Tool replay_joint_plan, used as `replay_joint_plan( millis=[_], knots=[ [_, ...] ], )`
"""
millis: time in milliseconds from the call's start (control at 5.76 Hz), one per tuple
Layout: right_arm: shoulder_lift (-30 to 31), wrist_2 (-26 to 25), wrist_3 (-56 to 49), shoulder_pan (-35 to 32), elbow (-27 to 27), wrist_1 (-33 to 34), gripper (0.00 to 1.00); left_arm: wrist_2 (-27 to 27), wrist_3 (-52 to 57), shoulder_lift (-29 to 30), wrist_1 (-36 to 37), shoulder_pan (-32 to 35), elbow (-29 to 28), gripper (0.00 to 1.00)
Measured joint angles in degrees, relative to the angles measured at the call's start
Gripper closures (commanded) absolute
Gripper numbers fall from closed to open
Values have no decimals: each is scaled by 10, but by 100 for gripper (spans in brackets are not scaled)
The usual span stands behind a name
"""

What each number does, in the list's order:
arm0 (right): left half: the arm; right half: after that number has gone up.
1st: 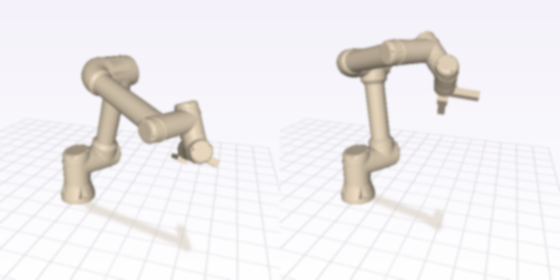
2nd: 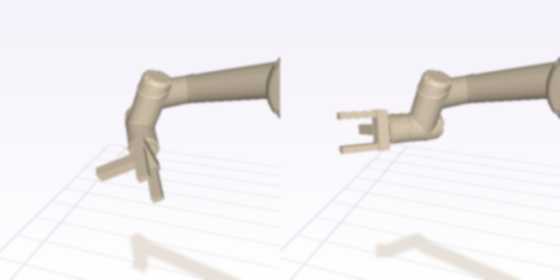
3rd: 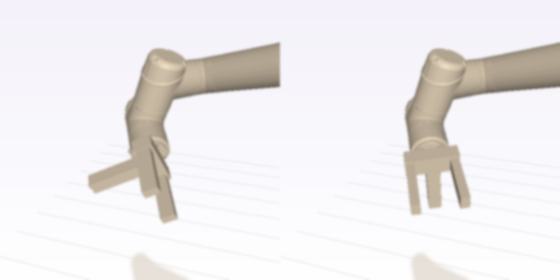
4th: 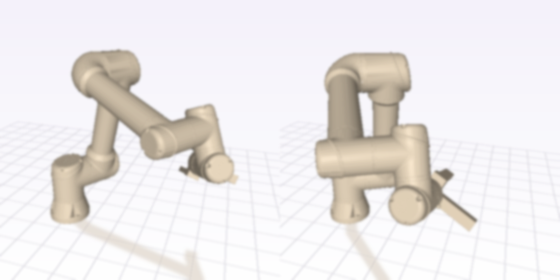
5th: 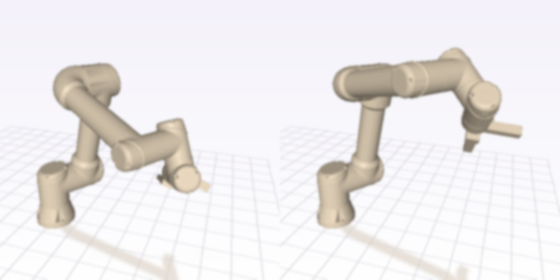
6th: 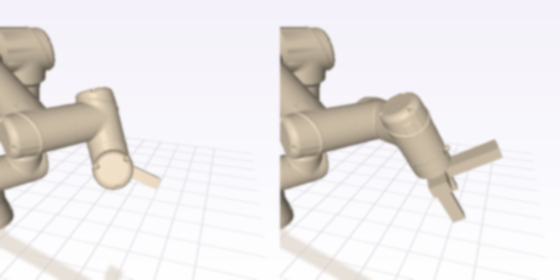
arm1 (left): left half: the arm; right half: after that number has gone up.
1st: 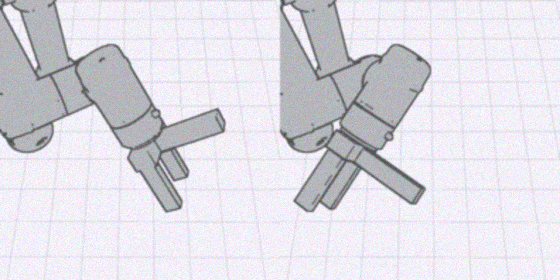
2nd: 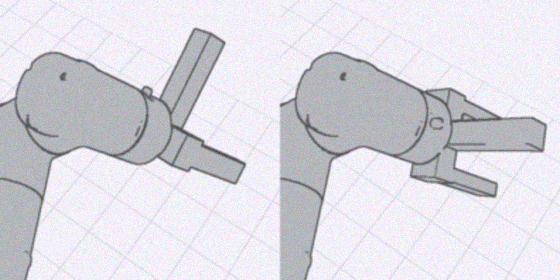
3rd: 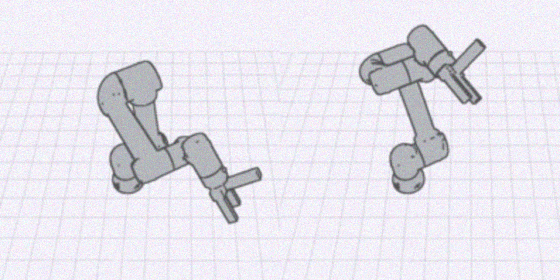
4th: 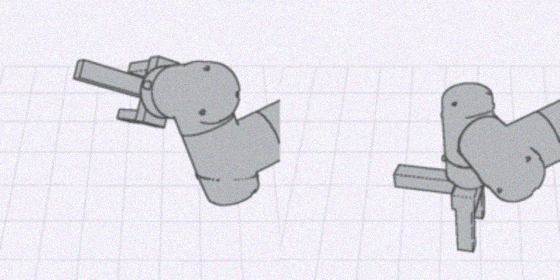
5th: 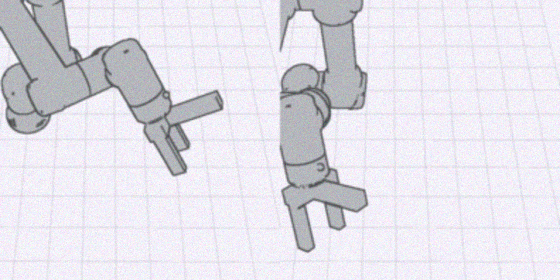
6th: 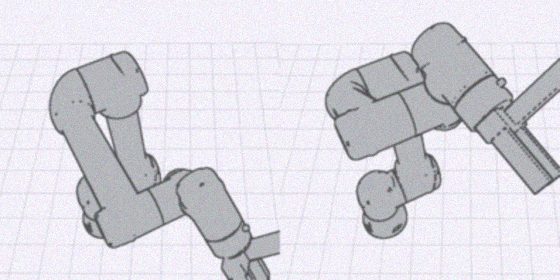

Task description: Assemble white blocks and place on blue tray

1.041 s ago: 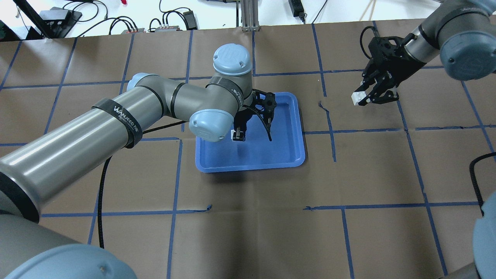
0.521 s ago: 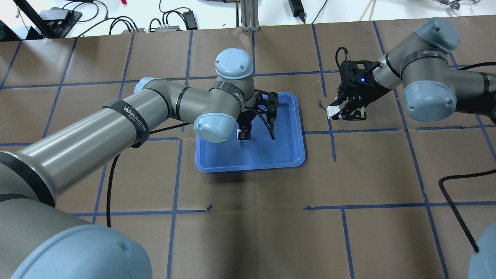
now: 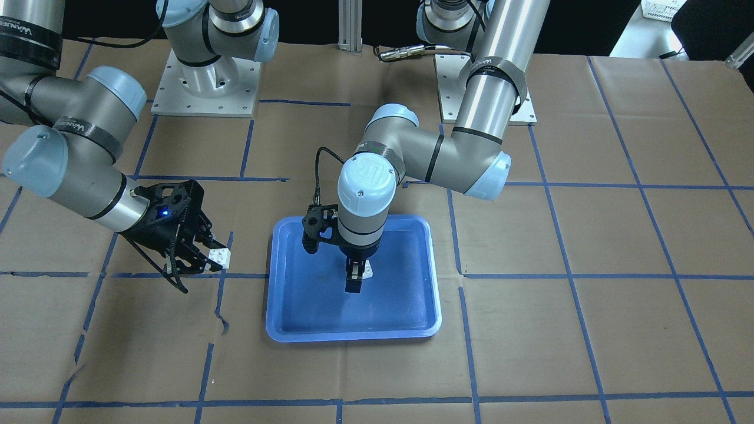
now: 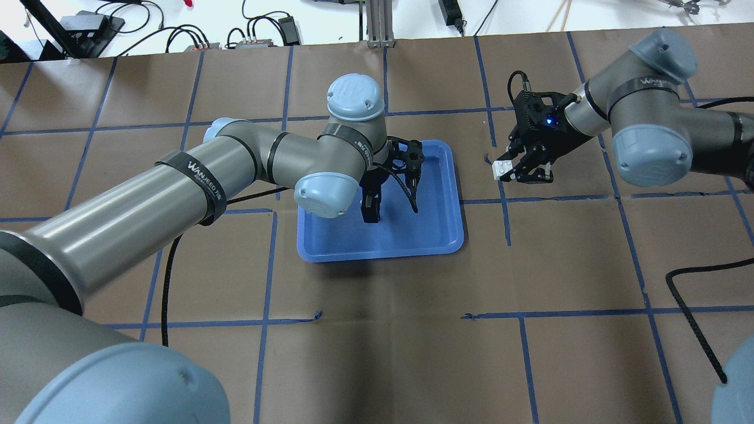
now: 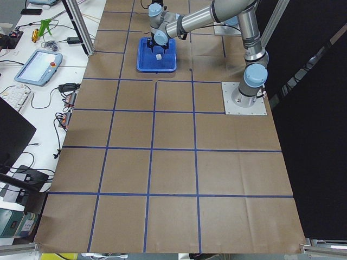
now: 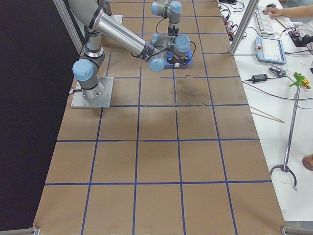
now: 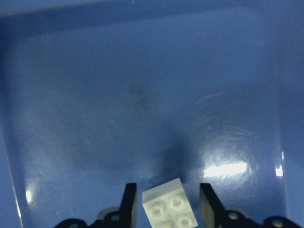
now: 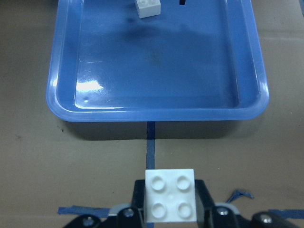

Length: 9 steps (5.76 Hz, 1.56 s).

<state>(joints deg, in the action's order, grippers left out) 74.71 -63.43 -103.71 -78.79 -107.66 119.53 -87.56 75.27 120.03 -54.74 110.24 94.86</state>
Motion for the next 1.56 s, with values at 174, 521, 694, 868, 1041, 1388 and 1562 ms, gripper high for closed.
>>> replay_joint_plan(
  millis=[174,521,694,868,1041,1388,1562],
  knots=[
    [0,0,1,0,0,0,75,-2,-2,-19,-14,-1,-3,6],
    [1,-1,23,-1,0,2,75,-7,-31,-93,-102,-19,-8,7],
    [0,-1,45,-6,1,7,75,-7,-45,-136,-169,-33,-11,7],
    [-2,-2,71,-22,1,20,75,-8,-63,-183,-240,-52,-15,6],
    [-6,-2,113,-48,1,45,75,-7,-97,-229,-306,-85,-16,5],
    [-13,-2,161,-101,0,79,75,-13,-287,-290,-374,-126,-16,1],
    [-23,-2,181,-124,0,102,75,-22,-385,-306,-379,-140,-16,1]
  ],
)
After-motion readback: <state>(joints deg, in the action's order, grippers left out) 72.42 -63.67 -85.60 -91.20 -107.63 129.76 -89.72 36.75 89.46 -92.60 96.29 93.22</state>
